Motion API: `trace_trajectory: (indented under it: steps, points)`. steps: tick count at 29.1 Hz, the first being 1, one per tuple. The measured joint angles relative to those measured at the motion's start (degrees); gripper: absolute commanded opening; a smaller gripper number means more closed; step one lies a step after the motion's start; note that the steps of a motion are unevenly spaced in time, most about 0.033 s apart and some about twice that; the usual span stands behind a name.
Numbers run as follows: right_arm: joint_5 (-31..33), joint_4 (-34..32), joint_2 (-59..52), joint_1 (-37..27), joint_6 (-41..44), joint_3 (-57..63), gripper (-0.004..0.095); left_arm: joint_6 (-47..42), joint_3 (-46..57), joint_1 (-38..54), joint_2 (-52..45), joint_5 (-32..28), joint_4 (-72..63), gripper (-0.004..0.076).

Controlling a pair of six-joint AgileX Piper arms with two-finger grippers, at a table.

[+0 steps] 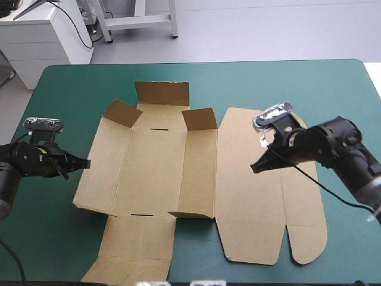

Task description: Fold the box

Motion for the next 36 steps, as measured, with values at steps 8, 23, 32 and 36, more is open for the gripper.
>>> trace_trajectory:
  steps: [8, 23, 32, 36]
  points:
    - [-1.7, 4.8, -13.4, -8.2, -2.3, 13.5, -0.0021, 16.5, -6.6, 11.8, 11.6, 13.2, -18.9, 0.0016]
    - [-2.3, 6.2, -26.4, -10.3, -1.5, 26.3, -0.0021, 11.9, -14.9, 12.9, 25.4, 18.1, -17.2, 0.0035]
    - [-1.8, 4.9, -26.4, -10.3, -2.1, 26.7, -0.0021, 11.1, -15.0, 10.1, 25.2, 18.1, -14.3, 0.0473]
    - [-1.7, 5.2, -26.4, -10.3, -2.8, 26.7, -0.0021, 6.6, -15.0, 8.7, 24.2, 18.4, -12.0, 0.0496]
